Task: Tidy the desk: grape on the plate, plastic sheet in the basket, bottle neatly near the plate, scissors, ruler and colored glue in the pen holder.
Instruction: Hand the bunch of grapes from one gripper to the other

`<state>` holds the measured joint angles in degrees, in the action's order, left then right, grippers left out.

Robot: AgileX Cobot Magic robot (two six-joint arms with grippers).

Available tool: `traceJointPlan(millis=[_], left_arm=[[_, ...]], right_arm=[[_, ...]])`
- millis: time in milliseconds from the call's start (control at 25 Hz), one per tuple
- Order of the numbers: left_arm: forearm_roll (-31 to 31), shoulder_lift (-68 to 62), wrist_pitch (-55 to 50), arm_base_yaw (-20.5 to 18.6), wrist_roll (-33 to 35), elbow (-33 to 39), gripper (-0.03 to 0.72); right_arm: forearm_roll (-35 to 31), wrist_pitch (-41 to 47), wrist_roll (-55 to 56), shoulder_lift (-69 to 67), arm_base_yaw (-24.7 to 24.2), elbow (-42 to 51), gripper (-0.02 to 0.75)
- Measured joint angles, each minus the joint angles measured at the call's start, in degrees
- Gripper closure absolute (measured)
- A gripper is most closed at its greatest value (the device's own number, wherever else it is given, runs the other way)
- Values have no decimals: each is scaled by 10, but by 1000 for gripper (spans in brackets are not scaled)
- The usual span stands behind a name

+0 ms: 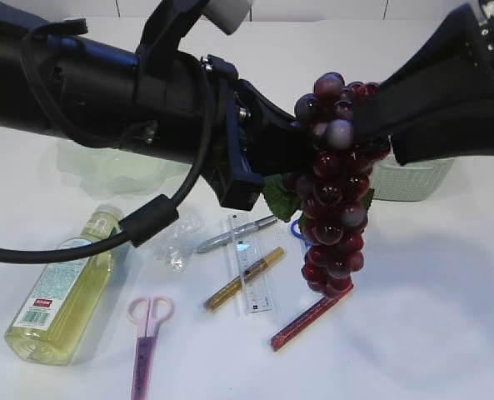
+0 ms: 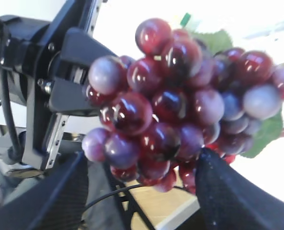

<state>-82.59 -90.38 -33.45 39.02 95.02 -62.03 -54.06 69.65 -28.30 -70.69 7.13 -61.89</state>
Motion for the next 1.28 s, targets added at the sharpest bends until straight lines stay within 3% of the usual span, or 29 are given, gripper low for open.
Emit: traceJointPlan(millis=[440,1280], left_arm=[[3,0,13,0,-1,0,605],[-1,10,159,0,-3,0,605]], right_arm=[[63,2,26,0,0,-33,195],[81,3,35,0,0,-33,195]])
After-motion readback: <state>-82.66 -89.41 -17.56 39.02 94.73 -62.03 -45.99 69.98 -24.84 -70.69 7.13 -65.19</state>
